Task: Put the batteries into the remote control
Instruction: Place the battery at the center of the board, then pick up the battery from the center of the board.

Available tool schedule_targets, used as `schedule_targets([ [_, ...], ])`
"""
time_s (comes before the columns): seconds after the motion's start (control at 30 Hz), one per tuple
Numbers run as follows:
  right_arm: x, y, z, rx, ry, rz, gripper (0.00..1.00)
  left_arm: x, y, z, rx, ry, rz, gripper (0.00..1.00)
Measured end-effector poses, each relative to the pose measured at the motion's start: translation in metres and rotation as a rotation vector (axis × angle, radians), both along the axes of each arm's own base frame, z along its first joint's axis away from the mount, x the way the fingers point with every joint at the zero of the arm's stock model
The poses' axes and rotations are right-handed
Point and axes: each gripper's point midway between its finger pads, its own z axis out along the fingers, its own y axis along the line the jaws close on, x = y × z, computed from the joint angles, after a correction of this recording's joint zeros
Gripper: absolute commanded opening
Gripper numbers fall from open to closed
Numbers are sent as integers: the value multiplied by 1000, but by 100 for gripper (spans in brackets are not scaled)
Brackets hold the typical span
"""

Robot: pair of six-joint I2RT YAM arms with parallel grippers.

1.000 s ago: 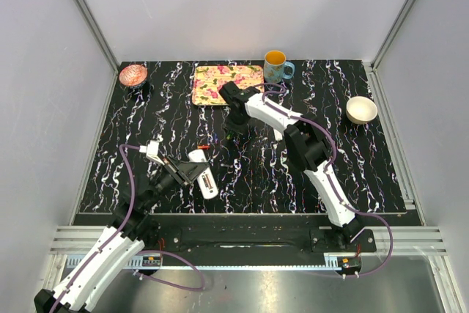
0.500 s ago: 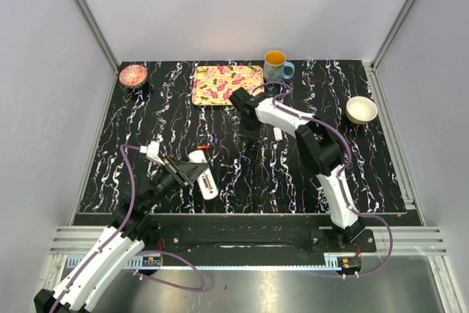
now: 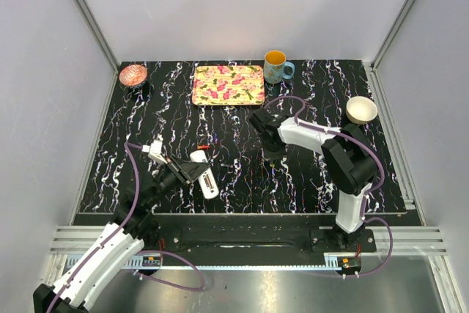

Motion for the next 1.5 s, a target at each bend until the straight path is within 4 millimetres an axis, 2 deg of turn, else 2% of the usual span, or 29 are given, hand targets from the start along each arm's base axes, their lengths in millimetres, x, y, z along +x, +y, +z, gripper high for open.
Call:
schedule_targets([
  [0.23,1,2,-1,21,-20,15,44,1,0,-3,8,7,0,0],
  [0.4,0,0,-1,16,-20,14,47,1,0,-3,9,7,0,0],
  [0.7,1,2,0,8,-8,18,42,1,0,-3,12,8,-1,0],
  [1.1,13,9,-1,7,-1,42,37,2,-1,-7,20,19,-1,0],
  [1.33,16,9,-2,27,4,38,24,2,-1,-10,28,26,-1,0],
  [1.43,18,9,-2,40,3,35,15,3,-1,-9,28,26,-1,0],
  [1.5,18,10,-2,46,2,37,3,3,-1,-9,26,23,-1,0],
])
